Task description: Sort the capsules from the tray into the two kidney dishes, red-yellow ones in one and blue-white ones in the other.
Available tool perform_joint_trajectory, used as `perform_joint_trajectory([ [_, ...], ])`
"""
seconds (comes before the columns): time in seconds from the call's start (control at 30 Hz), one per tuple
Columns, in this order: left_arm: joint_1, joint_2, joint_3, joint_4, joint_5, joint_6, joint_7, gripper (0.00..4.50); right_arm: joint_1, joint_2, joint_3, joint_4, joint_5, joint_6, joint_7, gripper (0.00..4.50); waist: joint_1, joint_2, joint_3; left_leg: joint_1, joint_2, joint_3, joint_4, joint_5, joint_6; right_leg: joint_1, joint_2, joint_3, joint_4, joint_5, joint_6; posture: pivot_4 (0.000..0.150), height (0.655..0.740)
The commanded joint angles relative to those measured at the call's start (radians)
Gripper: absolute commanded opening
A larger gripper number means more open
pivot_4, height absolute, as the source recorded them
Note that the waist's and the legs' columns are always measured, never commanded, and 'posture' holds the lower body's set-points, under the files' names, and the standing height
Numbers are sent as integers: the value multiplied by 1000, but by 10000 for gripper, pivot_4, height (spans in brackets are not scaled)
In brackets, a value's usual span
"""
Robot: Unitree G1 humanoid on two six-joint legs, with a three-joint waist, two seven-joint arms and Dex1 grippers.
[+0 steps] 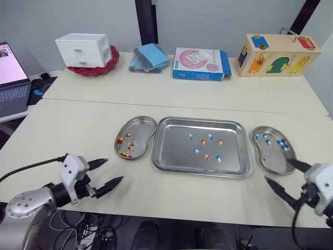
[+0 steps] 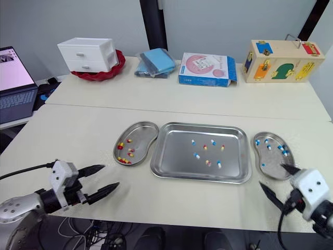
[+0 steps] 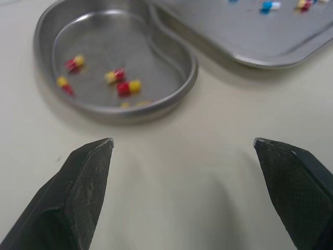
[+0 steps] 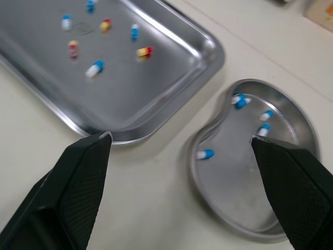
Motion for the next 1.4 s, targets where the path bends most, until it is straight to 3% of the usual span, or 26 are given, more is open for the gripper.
perform_joint_trajectory([
  [0.03, 31, 25, 74, 71, 7, -26, -34, 45000, 68, -15, -66, 54, 51, -88, 117, 44801, 0, 0, 0, 0, 0, 0, 0, 0, 0, 0, 0, 0, 0, 0, 0, 1500, 7312],
  [0.47, 93, 52, 135, 227, 29, -163, -189, 45000, 126, -17, -80, 237, 31, -232, 177, 44801, 0, -1, 0, 1, 0, 1, 0, 0, 0, 1, 0, 1, 0, 0, 0, 1500, 7312],
  [0.77, 20, 20, -15, -10, -23, -139, -235, 45000, 158, -18, -87, 229, 37, -252, 185, 44801, 4, -1, -1, 1, 0, 1, 0, 0, 0, 3, 0, 1, -1, 0, 0, 1500, 7312],
  [1.13, -152, -178, -253, -112, -15, -168, -116, 45000, 212, -23, -44, 156, 20, -296, 209, 44801, 2, 1, -2, 5, 0, 0, 0, 0, 0, 8, 0, 0, -4, 0, 0, 1500, 7312],
  [1.3, -170, -208, -287, -51, 14, -221, -123, 45000, 223, -43, 13, 20, 54, -220, 206, 44801, 1, 2, -2, 9, 0, 0, 0, 0, 0, 13, 0, -1, -6, 0, 0, 1500, 7312],
  [1.4, -172, -218, -297, -26, 22, -250, -129, 45000, 157, -53, 85, -103, 95, -103, 115, 44801, 1, 2, -2, 10, 0, 0, 0, 0, 0, 14, 0, -1, -6, 0, 0, 1500, 7312],
])
